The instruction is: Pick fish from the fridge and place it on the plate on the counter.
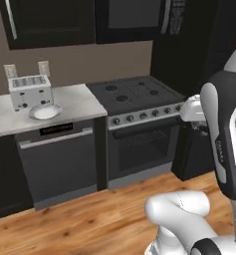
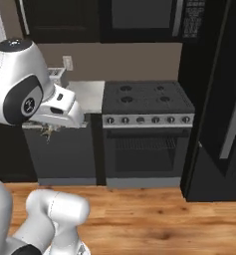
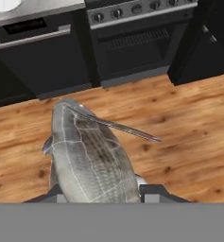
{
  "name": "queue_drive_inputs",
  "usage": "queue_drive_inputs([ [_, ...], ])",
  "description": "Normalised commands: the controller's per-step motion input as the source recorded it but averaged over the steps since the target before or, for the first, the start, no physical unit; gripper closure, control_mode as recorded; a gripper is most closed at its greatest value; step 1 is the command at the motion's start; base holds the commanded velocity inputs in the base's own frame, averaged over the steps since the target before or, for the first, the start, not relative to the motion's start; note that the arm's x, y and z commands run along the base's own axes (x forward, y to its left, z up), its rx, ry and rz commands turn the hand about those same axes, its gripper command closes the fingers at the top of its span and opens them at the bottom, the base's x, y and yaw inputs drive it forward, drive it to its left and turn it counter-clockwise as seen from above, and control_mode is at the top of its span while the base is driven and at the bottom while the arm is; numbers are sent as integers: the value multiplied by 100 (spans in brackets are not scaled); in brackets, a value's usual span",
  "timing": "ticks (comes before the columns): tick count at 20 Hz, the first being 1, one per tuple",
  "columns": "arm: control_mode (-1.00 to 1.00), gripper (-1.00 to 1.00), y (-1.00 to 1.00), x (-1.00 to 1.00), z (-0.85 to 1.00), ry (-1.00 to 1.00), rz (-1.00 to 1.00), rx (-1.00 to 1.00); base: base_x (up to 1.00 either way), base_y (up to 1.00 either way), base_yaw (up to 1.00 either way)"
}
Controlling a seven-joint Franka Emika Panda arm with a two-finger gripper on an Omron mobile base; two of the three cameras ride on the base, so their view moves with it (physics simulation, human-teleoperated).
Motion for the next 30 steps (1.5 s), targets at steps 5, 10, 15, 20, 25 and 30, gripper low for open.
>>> queue_drive_inputs([
  [5, 100, 100, 0, 0, 0, 0, 0, 0, 68, 20, -39],
  [10, 100, 100, 0, 0, 0, 0, 0, 0, 41, 7, 5],
  [15, 100, 100, 0, 0, 0, 0, 0, 0, 38, 31, 36],
  [20, 100, 100, 0, 0, 0, 0, 0, 0, 45, 20, 47],
  [25, 100, 100, 0, 0, 0, 0, 0, 0, 63, 5, 46],
  [30, 100, 100, 0, 0, 0, 0, 0, 0, 54, 32, 36],
])
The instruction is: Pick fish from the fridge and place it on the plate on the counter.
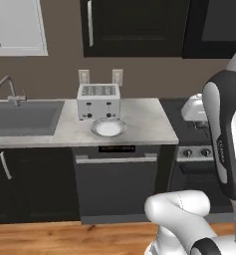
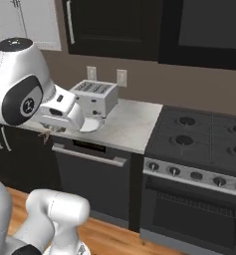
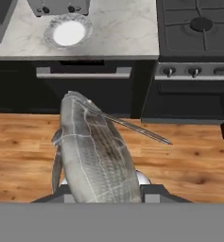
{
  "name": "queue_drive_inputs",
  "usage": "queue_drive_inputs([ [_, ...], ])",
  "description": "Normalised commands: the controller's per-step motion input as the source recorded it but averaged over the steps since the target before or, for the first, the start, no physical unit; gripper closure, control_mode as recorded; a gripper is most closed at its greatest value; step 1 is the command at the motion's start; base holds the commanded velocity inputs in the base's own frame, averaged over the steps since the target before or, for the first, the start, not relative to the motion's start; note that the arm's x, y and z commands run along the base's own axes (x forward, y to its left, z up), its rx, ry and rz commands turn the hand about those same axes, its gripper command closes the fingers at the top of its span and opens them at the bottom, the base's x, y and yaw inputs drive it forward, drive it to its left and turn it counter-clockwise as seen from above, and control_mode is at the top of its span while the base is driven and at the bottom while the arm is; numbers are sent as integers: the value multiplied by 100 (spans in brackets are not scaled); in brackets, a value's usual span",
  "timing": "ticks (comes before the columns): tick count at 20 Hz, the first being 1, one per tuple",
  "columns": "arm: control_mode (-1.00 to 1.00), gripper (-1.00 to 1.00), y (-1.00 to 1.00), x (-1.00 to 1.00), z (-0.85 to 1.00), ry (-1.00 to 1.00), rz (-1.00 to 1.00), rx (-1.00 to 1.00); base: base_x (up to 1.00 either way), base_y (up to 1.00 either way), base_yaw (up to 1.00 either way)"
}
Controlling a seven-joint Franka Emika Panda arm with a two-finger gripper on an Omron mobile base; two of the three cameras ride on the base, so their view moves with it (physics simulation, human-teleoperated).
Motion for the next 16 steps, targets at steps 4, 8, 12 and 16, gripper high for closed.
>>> queue_drive_inputs([
  [4, 100, 100, 0, 0, 0, 0, 0, 0, 68, 69, 9],
  [8, 100, 100, 0, 0, 0, 0, 0, 0, 49, 56, 0],
  [12, 100, 100, 0, 0, 0, 0, 0, 0, 31, 44, -8],
  [16, 100, 100, 0, 0, 0, 0, 0, 0, 31, 11, -7],
])
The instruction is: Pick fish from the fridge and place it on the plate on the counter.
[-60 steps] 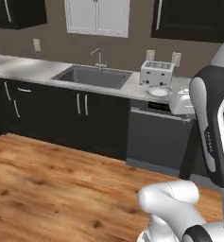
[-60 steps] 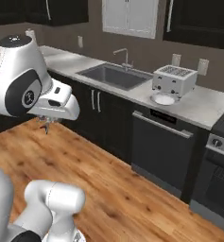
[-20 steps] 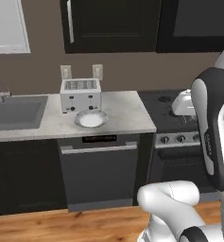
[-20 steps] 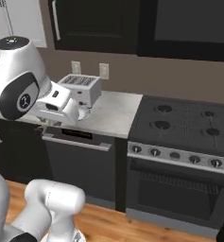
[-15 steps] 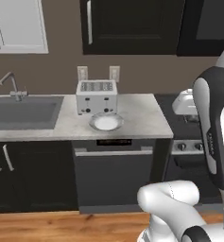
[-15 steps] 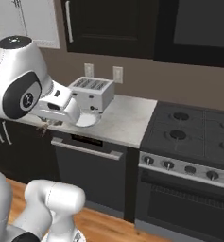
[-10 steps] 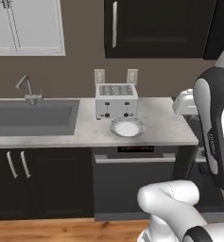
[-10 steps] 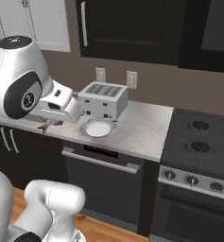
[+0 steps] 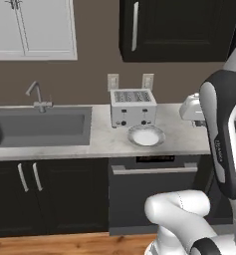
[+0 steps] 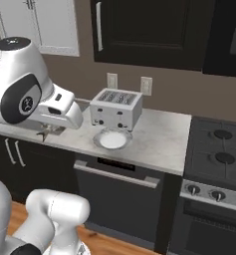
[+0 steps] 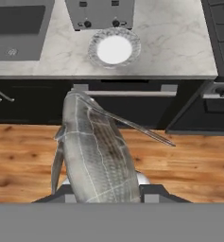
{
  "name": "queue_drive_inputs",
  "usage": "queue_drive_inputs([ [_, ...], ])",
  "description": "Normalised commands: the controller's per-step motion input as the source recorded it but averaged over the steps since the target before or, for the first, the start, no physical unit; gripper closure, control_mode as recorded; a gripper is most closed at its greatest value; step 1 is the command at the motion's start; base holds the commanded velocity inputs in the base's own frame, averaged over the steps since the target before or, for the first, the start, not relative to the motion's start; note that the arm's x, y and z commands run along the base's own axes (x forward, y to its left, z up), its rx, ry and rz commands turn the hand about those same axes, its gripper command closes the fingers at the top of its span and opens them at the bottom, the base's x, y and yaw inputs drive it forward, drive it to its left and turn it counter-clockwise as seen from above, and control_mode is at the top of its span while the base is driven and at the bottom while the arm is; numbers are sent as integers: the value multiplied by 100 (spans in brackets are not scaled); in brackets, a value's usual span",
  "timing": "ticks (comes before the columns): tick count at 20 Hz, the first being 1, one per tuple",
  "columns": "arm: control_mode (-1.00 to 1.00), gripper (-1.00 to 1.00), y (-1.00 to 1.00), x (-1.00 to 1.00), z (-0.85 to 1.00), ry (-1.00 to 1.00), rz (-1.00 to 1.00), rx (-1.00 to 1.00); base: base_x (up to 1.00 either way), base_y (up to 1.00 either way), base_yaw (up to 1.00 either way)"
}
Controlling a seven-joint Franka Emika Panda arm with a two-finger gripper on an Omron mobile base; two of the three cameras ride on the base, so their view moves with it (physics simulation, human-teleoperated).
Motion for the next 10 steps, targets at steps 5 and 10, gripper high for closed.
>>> queue_drive_inputs([
  [5, 100, 100, 0, 0, 0, 0, 0, 0, 51, 0, -20],
  [10, 100, 100, 0, 0, 0, 0, 0, 0, 59, 2, -19],
])
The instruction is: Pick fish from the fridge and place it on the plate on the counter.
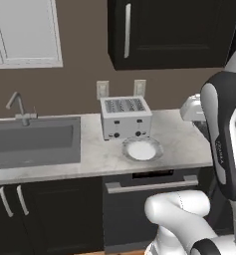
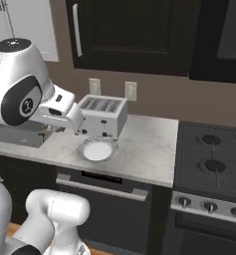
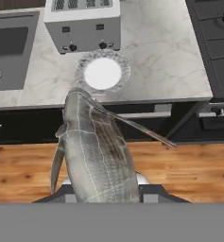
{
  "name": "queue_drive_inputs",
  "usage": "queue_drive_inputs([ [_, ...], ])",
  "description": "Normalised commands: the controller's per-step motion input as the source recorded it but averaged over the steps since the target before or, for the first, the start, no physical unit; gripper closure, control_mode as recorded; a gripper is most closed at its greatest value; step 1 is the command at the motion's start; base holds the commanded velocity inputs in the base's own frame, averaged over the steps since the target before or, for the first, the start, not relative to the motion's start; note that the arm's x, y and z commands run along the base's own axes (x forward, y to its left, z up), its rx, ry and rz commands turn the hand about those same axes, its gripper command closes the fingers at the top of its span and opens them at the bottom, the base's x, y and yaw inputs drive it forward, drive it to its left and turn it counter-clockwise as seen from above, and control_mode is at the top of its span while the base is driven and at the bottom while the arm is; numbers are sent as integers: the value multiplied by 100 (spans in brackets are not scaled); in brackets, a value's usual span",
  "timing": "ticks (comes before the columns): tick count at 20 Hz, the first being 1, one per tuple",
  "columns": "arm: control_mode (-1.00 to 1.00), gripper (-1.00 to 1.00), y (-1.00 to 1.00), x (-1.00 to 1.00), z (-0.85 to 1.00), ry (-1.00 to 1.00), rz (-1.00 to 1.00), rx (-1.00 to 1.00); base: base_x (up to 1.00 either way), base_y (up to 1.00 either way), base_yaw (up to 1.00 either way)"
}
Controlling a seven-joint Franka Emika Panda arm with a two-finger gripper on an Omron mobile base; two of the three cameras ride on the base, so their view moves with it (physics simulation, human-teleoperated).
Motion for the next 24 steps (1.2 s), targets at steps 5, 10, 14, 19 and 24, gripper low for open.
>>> queue_drive_inputs([
  [5, 100, 100, 0, 0, 0, 0, 0, 0, 56, 1, -10],
  [10, 100, 100, 0, 0, 0, 0, 0, 0, 59, 2, -8],
  [14, 100, 100, 0, 0, 0, 0, 0, 0, 34, 3, -6],
  [19, 100, 100, 0, 0, 0, 0, 0, 0, 39, 7, -3],
  [24, -100, 100, 15, 24, -53, 0, 0, 0, 7, 3, 0],
])
